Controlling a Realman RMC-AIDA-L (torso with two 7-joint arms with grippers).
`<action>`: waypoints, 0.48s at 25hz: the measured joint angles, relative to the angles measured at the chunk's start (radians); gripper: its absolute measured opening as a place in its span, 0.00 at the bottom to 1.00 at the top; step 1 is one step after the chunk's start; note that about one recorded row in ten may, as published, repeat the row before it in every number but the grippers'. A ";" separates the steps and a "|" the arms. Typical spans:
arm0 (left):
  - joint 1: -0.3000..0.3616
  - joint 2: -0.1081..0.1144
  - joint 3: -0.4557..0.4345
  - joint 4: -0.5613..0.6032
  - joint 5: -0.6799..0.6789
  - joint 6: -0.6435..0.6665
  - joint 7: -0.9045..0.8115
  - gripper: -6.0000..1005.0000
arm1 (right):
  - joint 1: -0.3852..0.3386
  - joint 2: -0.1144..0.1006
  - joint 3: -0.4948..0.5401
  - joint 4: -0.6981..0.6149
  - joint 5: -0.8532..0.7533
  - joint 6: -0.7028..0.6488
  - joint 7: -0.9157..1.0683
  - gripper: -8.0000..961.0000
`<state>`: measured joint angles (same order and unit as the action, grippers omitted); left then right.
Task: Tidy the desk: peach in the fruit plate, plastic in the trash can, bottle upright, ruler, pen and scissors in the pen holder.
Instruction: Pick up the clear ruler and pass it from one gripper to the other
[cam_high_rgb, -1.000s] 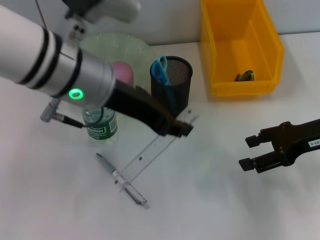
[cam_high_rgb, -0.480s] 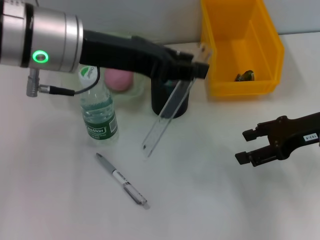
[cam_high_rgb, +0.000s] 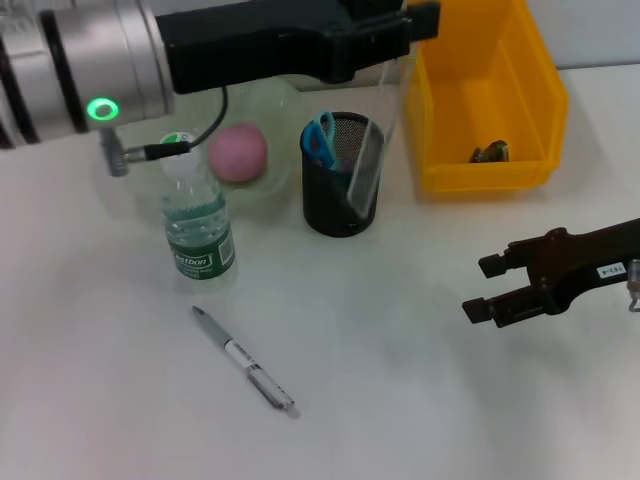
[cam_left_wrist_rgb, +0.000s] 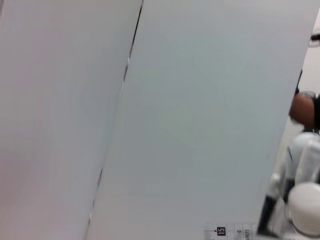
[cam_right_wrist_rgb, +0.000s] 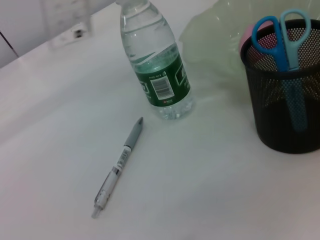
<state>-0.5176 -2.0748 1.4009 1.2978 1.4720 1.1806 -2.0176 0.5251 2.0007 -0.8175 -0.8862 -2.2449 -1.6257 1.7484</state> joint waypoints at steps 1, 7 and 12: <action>0.000 -0.001 0.017 -0.023 -0.038 -0.024 0.048 0.40 | 0.002 0.002 0.000 0.003 0.000 0.002 0.000 0.86; 0.005 -0.004 0.175 -0.174 -0.339 -0.170 0.394 0.40 | 0.003 0.007 0.002 0.004 -0.001 0.013 -0.001 0.86; 0.013 -0.004 0.302 -0.230 -0.592 -0.253 0.646 0.40 | 0.002 0.009 0.000 0.008 -0.001 0.026 -0.004 0.86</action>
<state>-0.5044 -2.0786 1.7029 1.0679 0.8804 0.9273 -1.3716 0.5271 2.0101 -0.8176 -0.8781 -2.2460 -1.5996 1.7444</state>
